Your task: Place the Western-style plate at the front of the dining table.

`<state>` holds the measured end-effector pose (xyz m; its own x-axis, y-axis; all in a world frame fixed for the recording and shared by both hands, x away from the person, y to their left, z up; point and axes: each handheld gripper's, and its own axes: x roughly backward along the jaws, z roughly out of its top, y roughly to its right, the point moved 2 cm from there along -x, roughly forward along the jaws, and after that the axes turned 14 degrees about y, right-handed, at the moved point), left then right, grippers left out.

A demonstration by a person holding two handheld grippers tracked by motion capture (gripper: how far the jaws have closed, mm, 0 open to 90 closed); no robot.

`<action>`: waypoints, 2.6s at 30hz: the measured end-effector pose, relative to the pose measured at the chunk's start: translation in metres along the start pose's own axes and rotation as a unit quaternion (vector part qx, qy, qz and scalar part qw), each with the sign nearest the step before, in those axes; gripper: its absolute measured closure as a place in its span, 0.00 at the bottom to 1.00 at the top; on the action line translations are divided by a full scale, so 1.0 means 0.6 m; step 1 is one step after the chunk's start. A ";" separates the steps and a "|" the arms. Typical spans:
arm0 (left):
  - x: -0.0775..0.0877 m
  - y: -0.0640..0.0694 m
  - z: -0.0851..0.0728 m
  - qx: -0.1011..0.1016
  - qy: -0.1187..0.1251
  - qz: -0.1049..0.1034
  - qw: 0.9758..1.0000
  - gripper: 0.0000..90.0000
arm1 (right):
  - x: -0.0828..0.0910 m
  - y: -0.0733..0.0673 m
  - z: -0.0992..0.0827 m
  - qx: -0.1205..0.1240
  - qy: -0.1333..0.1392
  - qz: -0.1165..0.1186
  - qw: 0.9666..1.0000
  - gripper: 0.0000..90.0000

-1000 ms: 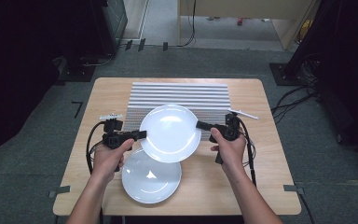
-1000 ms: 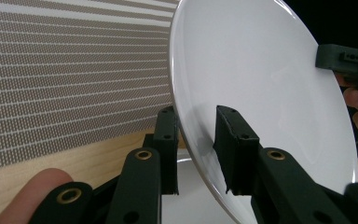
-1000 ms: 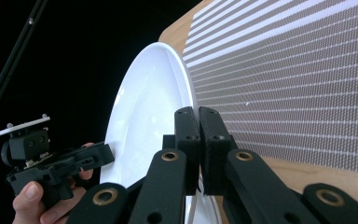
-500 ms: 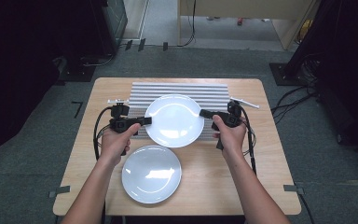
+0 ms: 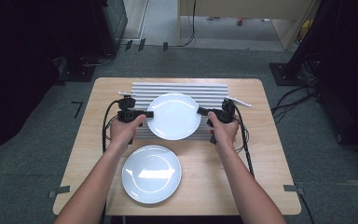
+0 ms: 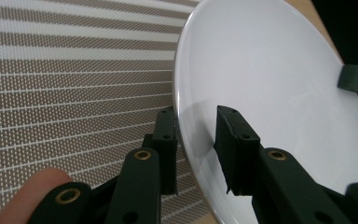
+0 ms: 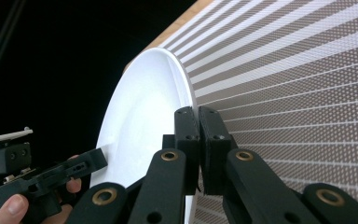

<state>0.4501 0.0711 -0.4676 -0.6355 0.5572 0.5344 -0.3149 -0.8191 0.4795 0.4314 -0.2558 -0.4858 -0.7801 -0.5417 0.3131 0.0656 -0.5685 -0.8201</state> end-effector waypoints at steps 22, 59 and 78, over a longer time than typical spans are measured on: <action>-0.128 -0.027 0.045 0.027 -0.030 0.055 0.998 0.78 | -0.074 0.057 0.013 -0.036 0.051 -0.065 0.996 0.97; -0.131 -0.039 0.040 -0.004 0.046 0.081 0.996 0.54 | -0.085 0.071 0.013 0.098 0.111 -0.115 0.982 0.78; -0.035 -0.057 0.014 -0.039 0.035 0.057 0.997 0.19 | -0.030 0.010 0.000 0.221 0.053 -0.087 0.970 0.39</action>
<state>0.4799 0.0885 -0.4892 -0.7177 0.4503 0.5312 -0.2889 -0.8866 0.3613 0.4457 -0.2492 -0.4964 -0.8608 -0.3617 0.3581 0.1707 -0.8680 -0.4663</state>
